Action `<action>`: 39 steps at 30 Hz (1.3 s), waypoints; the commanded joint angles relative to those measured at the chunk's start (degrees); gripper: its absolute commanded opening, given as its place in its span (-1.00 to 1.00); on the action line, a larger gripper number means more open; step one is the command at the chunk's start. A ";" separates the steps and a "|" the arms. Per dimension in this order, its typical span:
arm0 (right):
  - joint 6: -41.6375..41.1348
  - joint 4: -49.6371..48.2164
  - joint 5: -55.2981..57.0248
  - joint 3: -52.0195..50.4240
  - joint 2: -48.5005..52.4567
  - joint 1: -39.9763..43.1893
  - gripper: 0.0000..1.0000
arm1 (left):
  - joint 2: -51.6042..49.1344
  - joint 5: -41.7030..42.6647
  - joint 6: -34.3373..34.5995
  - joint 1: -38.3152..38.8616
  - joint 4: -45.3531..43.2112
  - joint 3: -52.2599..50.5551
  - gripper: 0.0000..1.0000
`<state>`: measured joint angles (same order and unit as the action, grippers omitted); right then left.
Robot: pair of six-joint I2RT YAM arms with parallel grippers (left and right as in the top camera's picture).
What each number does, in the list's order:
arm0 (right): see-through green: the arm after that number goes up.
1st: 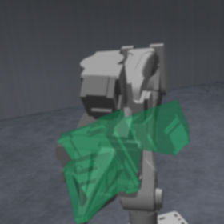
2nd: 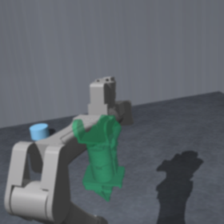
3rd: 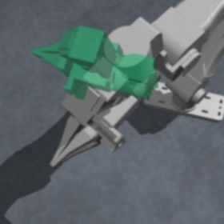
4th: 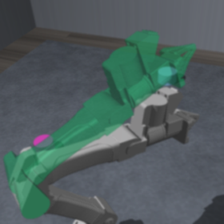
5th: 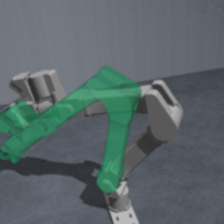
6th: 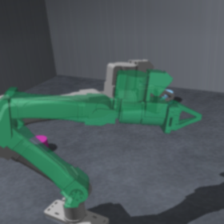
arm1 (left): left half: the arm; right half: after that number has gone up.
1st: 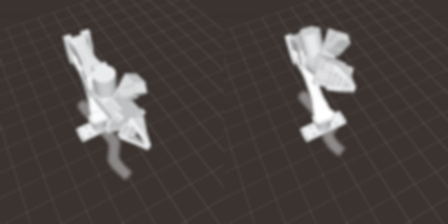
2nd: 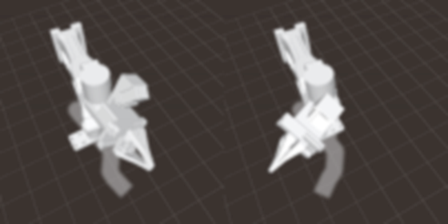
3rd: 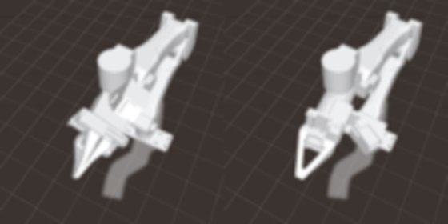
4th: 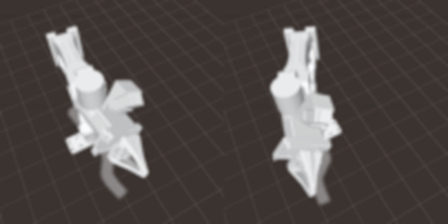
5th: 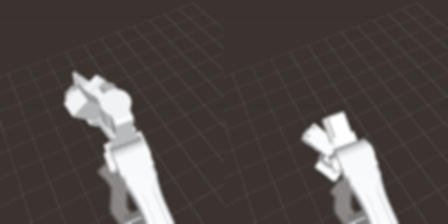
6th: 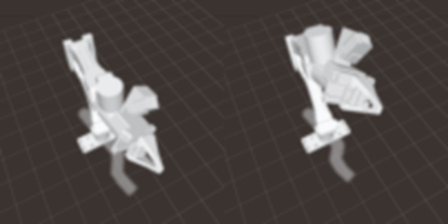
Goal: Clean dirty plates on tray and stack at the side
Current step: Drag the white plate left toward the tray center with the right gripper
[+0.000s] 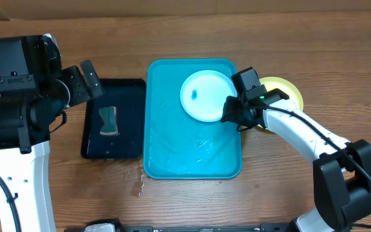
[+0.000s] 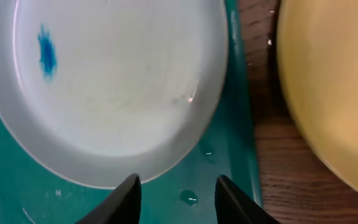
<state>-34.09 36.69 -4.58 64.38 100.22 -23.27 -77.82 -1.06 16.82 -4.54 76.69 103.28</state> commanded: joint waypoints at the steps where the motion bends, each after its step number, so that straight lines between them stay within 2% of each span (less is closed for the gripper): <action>1: -9.92 -0.26 3.28 -0.33 -0.83 0.02 -0.26 | -0.50 0.50 0.55 0.04 -0.17 0.70 0.99; 4: -15.61 -1.40 3.30 -0.94 -0.07 0.02 -0.35 | -0.50 0.50 0.55 0.04 -0.17 0.70 1.00; 11: -15.69 -6.95 4.17 -1.44 3.61 0.02 -0.48 | -0.50 0.50 0.55 0.04 -0.17 0.70 0.99; 15: -15.96 -7.72 9.25 -1.44 4.07 0.02 -0.60 | -0.50 0.50 0.55 0.04 -0.17 0.70 1.00; 29: -17.16 -8.87 10.49 -1.44 5.62 -0.22 -0.60 | -0.50 0.50 0.55 0.04 -0.17 0.70 0.99; 34: -17.16 -9.62 9.49 -1.44 6.05 -0.79 -0.74 | -0.50 0.50 0.55 0.04 -0.17 0.70 1.00; 39: -17.14 -9.05 9.44 -1.44 6.05 -0.79 -0.80 | -0.50 0.50 0.55 0.04 -0.17 0.70 1.00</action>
<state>-51.03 27.66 4.75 63.24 105.82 -23.77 -77.82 -1.06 16.82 -4.54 76.71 103.28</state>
